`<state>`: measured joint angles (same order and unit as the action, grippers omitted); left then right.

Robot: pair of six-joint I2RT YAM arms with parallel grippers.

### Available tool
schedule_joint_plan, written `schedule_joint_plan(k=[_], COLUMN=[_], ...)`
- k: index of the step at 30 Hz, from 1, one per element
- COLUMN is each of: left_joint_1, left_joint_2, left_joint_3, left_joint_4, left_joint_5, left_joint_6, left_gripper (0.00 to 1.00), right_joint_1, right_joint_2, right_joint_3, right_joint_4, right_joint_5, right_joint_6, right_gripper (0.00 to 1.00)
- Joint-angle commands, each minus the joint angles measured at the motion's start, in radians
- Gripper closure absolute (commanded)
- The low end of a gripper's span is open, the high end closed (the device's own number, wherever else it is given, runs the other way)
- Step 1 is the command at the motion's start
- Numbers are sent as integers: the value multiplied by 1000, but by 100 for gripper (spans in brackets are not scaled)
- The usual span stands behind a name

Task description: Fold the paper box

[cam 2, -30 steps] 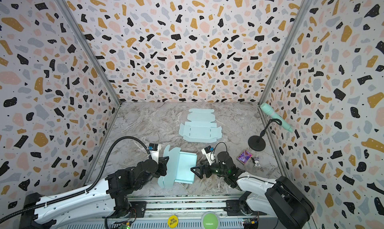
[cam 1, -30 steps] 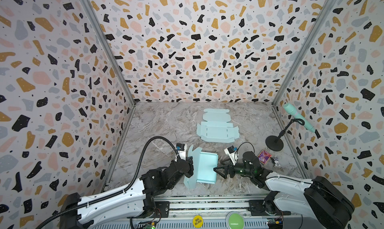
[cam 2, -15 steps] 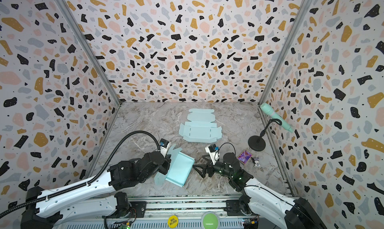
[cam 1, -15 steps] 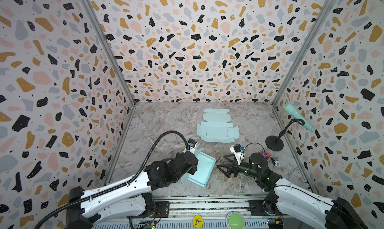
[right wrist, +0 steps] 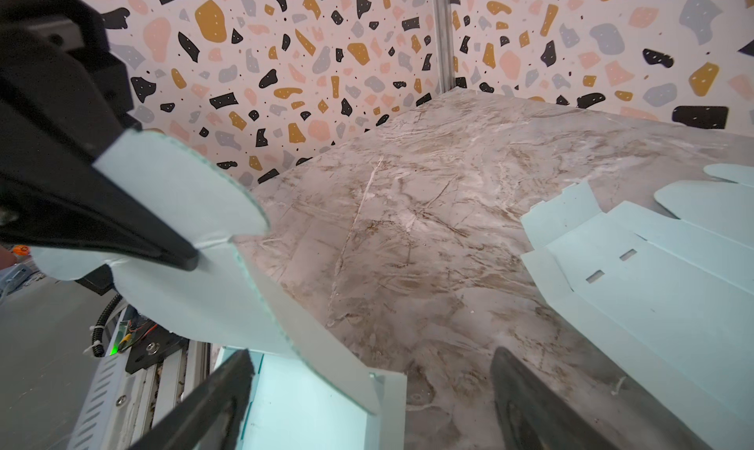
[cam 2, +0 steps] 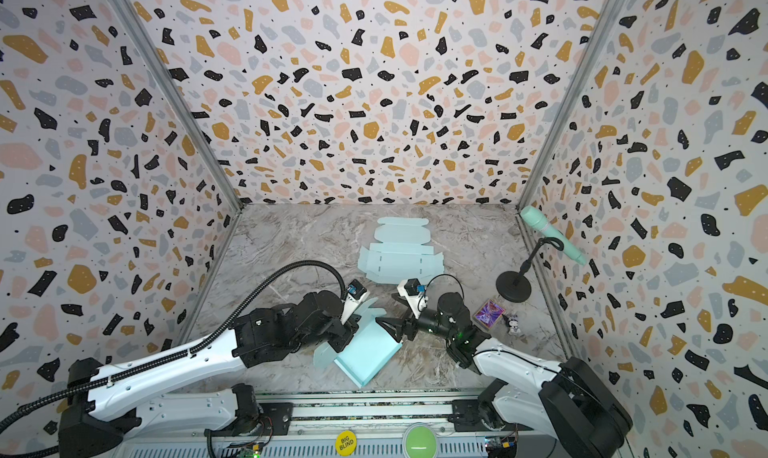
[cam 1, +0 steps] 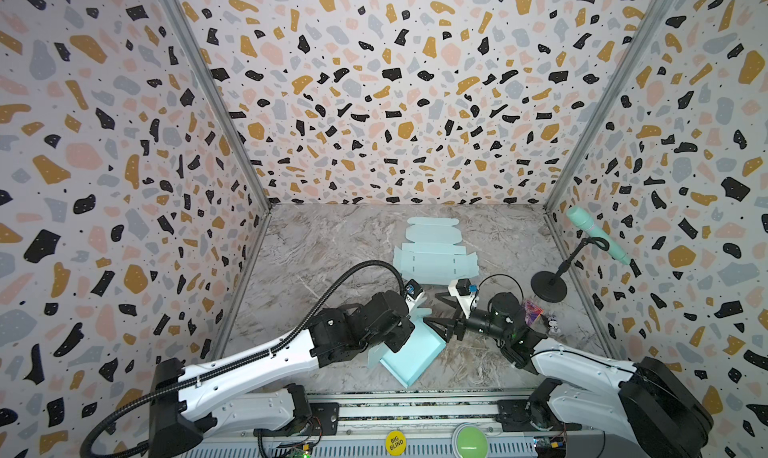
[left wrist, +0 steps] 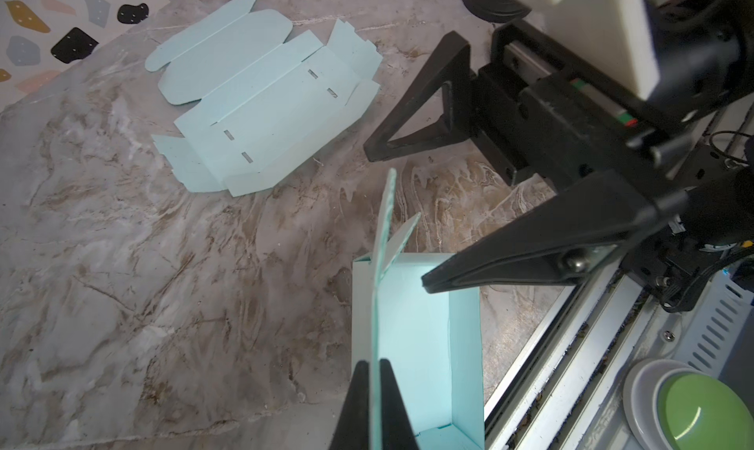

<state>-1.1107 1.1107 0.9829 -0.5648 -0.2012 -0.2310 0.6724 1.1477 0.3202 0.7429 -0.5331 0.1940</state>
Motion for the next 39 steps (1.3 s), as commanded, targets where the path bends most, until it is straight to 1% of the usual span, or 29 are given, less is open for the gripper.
schedule_joint_plan(k=[1, 4, 8, 13, 15, 17, 18, 22, 24, 27, 28, 29, 32, 35, 39], left_joint_1=[9, 11, 14, 17, 17, 17, 17, 17, 17, 18, 21, 25, 41, 51, 74], left_joint_2=[9, 18, 31, 32, 35, 39, 42, 57, 58, 52, 49, 42, 15, -29, -97], left_joint_3=[34, 35, 48, 60, 67, 68, 68, 74, 72, 61, 56, 51, 34, 16, -31], left_joint_4=[-15, -15, -27, -24, -23, -17, -17, -19, -23, -20, -20, -19, -10, 16, 42], left_joint_5=[29, 42, 30, 40, 37, 38, 36, 10, -15, -50, -63, -79, -102, -121, -151], left_joint_6=[50, 65, 79, 85, 85, 86, 86, 85, 81, 76, 70, 64, 45, 21, -25], left_gripper=[99, 99, 99, 99, 99, 99, 99, 99, 96, 90, 83, 73, 52, 43, 39], right_joint_1=[-2, 3, 6, 34, 39, 44, 45, 55, 61, 61, 61, 61, 61, 57, 45], right_joint_2=[24, 20, 25, 60, 66, 61, 57, 30, 20, 11, 7, 3, -12, -26, -35], right_joint_3=[38, 32, 43, 73, 76, 77, 77, 62, 54, 38, 33, 27, 3, -8, -19], right_joint_4=[66, 102, 81, 29, 29, 24, 18, 14, 12, 2, -5, -9, 0, 4, 1], right_joint_5=[-61, -81, -90, -79, -82, -79, -76, -42, -10, 65, 97, 125, 177, 205, 235], right_joint_6=[-45, -49, -60, -96, -98, -100, -101, -113, -123, -126, -119, -114, -107, -101, -83], right_gripper=[11, 18, 28, 36, 47, 63, 68, 80, 86, 95, 98, 100, 100, 100, 100])
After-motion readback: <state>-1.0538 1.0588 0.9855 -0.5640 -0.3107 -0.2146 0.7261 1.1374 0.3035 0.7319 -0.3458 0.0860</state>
